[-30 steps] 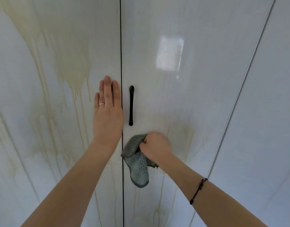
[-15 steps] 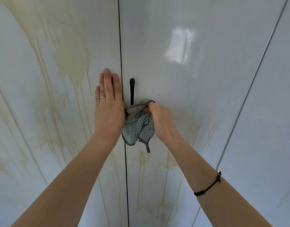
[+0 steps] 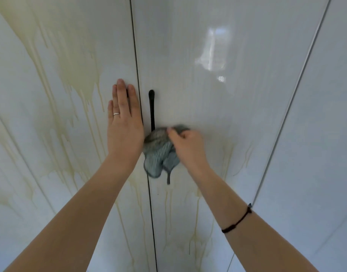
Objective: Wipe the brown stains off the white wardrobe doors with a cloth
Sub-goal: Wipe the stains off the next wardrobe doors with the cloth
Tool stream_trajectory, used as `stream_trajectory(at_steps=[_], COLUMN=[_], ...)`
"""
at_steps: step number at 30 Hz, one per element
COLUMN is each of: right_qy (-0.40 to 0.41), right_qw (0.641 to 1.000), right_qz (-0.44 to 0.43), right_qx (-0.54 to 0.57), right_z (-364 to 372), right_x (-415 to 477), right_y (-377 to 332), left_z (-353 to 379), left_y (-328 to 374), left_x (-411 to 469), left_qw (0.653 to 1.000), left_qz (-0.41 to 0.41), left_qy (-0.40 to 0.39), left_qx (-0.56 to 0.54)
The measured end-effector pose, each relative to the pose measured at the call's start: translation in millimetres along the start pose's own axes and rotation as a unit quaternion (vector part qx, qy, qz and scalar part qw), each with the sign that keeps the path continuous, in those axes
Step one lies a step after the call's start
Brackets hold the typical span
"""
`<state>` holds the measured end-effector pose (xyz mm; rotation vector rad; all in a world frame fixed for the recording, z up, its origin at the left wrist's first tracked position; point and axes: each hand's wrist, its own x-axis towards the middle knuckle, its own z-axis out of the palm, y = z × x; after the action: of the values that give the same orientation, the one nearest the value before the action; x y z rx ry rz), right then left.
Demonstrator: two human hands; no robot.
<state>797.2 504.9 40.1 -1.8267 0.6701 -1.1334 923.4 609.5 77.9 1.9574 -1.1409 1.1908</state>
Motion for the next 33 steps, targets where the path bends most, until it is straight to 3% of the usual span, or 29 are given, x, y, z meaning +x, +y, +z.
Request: stream_trajectory(at_steps=[4,8,10,12,17,20,23,26,28,31,33], right_qy=[0.003,-0.135,-0.162,-0.158,-0.034,-0.065,-0.162,-0.211,-0.18,-0.05,-0.019], right_qw=[1.0,0.98,0.969,0.968,0.994,0.993,0.957,0.935,0.946,0.971,0.981], right_qz=[-0.018,0.085,0.107,0.103,-0.025,-0.026,0.06,0.138,0.08,-0.054,-0.078], right_qx=[0.012,-0.123,-0.155,-0.165,-0.097,-0.099,-0.233,-0.248,-0.256,-0.225,-0.175], right_z=[8.7,70.3,86.7,84.2,47.3,50.3,67.1,74.0,71.6,59.4,55.4], right_x=[-3.3,-60.3,-77.3,-74.9,-18.6,-20.5,-62.0,-91.8,-81.7,-42.3,-21.6], right_y=[4.3,66.6,84.1,77.1,16.3,23.2,70.1,95.0,77.9,24.8,6.4], left_z=[0.9,-2.9,-5.3,-5.8,-1.0,0.1,-2.0,-6.6,-7.9,-5.5,-2.8], left_y=[3.6,3.8,0.1,-2.2,0.2,2.1,2.2,1.2,-0.1,2.1,4.0], left_x=[1.5,1.1,1.5,0.7,0.6,0.6,-0.3,-0.7,-0.4,0.6,1.5], left_qw=[1.0,1.0,0.999,0.999,1.0,1.0,0.999,0.998,0.998,0.999,0.999], left_qz=[-0.014,-0.012,0.001,0.009,-0.003,-0.005,-0.006,0.006,0.006,-0.013,-0.02], left_qy=[0.007,-0.006,-0.019,-0.021,-0.004,-0.002,-0.014,-0.031,-0.031,-0.02,-0.016], left_qx=[0.002,0.021,0.028,0.031,0.022,0.031,0.042,0.046,0.044,0.027,0.025])
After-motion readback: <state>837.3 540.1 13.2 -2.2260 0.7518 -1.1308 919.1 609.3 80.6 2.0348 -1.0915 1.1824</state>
